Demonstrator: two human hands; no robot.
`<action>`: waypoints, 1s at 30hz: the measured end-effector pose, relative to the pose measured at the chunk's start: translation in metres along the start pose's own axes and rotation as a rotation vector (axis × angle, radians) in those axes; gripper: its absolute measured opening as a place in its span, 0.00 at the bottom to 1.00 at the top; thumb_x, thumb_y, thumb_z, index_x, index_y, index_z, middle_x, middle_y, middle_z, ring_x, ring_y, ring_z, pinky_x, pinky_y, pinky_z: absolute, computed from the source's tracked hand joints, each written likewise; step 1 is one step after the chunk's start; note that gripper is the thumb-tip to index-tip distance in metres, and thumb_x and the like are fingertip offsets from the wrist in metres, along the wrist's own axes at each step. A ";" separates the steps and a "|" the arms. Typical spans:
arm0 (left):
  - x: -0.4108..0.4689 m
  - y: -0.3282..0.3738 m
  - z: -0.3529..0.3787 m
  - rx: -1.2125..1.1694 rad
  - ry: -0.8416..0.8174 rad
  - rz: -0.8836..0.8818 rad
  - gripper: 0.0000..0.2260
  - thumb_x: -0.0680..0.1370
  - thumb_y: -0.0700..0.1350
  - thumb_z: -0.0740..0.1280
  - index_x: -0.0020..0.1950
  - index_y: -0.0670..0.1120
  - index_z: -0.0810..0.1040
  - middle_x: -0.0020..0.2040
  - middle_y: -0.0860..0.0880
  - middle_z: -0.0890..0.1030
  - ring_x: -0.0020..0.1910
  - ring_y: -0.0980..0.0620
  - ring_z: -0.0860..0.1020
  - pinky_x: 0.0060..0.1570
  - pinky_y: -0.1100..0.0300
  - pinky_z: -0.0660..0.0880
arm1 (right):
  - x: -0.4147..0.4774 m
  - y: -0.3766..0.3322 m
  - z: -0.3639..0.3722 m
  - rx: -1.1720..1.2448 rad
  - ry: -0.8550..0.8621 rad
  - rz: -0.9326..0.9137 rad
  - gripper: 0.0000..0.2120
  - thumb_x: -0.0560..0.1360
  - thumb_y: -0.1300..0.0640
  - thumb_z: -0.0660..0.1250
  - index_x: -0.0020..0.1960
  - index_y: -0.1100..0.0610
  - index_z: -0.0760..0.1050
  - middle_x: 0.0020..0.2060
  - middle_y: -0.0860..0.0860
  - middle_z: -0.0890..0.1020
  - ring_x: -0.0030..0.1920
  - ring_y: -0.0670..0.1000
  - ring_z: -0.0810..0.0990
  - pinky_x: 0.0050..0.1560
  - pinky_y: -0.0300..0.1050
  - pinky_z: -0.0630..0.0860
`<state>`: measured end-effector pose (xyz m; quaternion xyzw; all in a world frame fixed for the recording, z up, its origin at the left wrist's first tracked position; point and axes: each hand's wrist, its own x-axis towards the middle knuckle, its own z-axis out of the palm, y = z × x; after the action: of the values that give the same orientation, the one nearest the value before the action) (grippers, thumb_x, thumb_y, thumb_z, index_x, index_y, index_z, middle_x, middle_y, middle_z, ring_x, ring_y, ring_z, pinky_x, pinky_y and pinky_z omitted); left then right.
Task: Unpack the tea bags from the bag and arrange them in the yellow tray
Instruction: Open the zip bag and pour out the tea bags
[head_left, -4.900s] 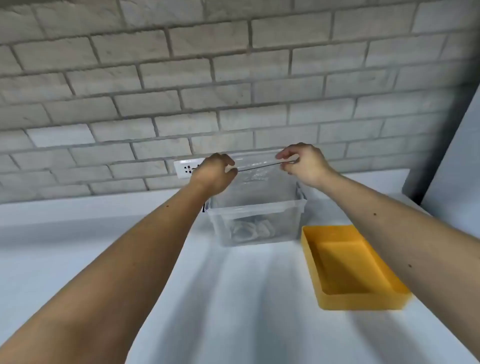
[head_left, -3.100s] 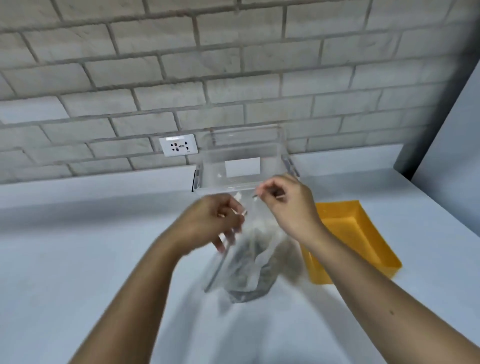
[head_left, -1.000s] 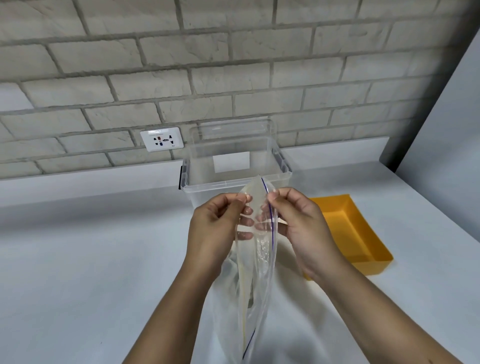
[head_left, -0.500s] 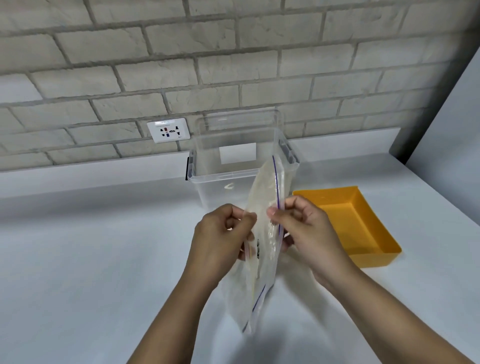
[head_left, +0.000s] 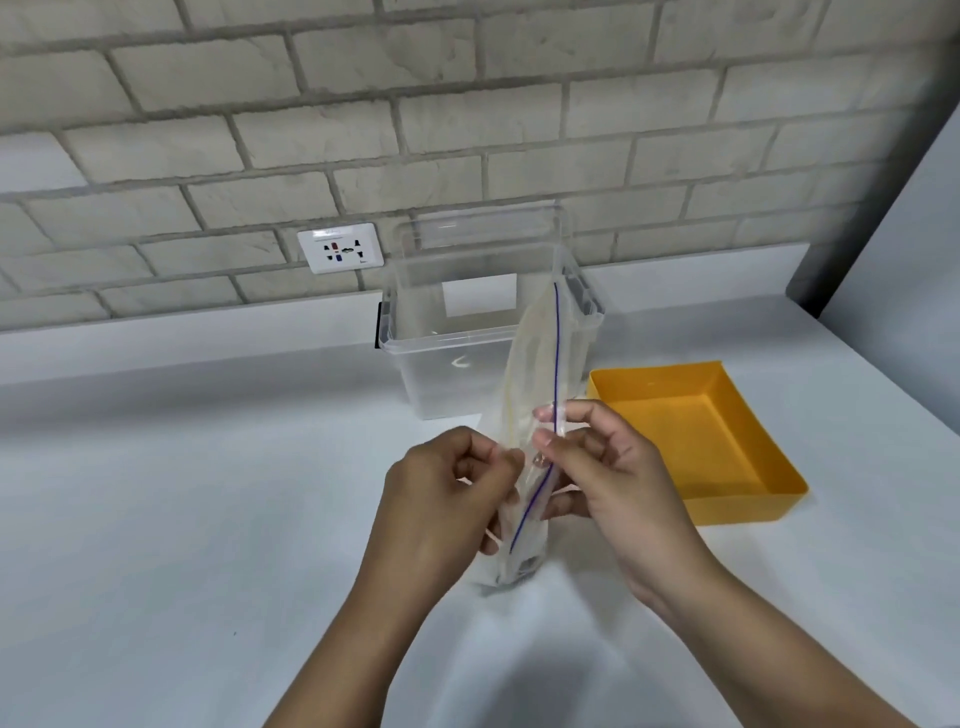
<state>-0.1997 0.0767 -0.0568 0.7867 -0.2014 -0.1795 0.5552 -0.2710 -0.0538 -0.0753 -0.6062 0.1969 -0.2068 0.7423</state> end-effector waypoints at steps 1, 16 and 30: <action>0.001 0.000 0.000 -0.016 0.031 0.018 0.08 0.78 0.46 0.70 0.42 0.44 0.80 0.34 0.48 0.83 0.27 0.51 0.79 0.28 0.62 0.75 | -0.002 -0.001 0.002 -0.002 -0.032 0.022 0.10 0.75 0.60 0.70 0.56 0.54 0.79 0.36 0.60 0.77 0.33 0.55 0.82 0.33 0.46 0.80; 0.006 -0.006 -0.002 -0.533 0.295 0.047 0.07 0.81 0.43 0.65 0.48 0.39 0.78 0.36 0.48 0.82 0.37 0.51 0.84 0.35 0.62 0.80 | 0.010 -0.002 -0.013 0.587 0.076 0.130 0.14 0.72 0.59 0.67 0.57 0.56 0.81 0.42 0.50 0.82 0.37 0.44 0.81 0.37 0.36 0.80; 0.013 -0.027 0.018 -1.377 -0.087 -0.442 0.16 0.83 0.45 0.59 0.47 0.39 0.83 0.48 0.45 0.86 0.48 0.49 0.86 0.55 0.47 0.79 | 0.020 0.000 -0.016 0.502 -0.067 0.420 0.11 0.79 0.57 0.63 0.52 0.61 0.81 0.45 0.54 0.84 0.46 0.50 0.83 0.50 0.44 0.81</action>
<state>-0.1945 0.0642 -0.0888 0.2730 0.0992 -0.4051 0.8669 -0.2633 -0.0781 -0.0794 -0.3569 0.2363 -0.0712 0.9010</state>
